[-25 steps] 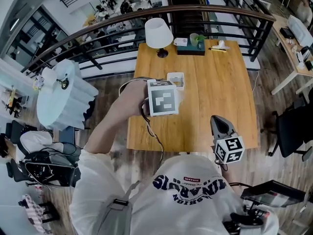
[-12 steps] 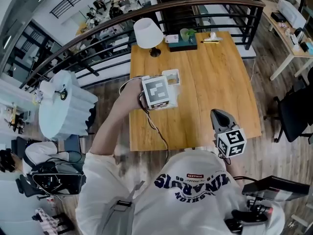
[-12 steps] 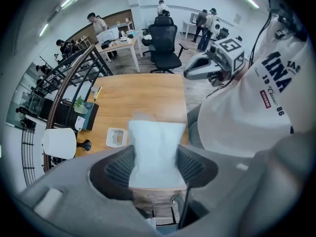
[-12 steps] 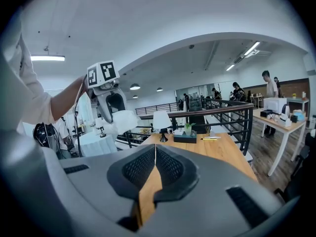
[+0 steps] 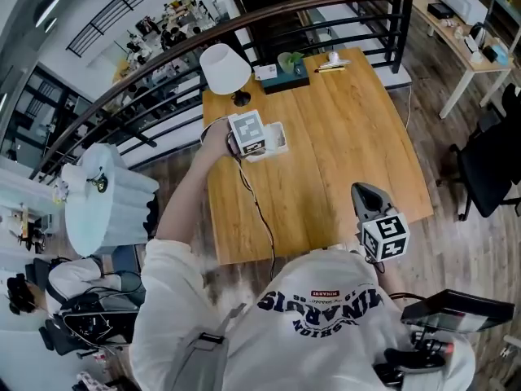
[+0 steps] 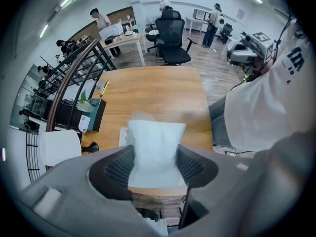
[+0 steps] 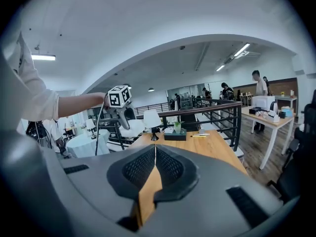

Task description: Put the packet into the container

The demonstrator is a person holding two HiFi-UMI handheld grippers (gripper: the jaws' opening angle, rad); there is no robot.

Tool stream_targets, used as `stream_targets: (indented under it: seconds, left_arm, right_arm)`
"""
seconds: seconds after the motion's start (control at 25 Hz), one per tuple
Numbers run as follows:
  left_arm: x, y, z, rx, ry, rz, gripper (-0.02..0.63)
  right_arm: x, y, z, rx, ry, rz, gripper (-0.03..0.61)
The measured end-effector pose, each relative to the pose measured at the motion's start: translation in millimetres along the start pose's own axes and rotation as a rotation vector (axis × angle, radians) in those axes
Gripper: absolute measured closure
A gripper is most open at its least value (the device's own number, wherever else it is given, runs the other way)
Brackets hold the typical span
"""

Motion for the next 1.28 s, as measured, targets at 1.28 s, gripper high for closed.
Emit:
stream_targets:
  seconds: [1.28]
  left_arm:
    - [-260.8, 90.9, 5.3, 0.029, 0.050, -0.015, 0.347]
  right_arm:
    - [-5.7, -48.6, -8.9, -0.065, 0.033, 0.151, 0.568]
Point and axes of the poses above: the fingertips, and each gripper's own axes: x backward along the fingers, y to its left, z out of its underside, the point moved 9 cm from there along x, backward along the fingers, and after that the axes turned 13 degrees about -z, right-handed, at the moved point
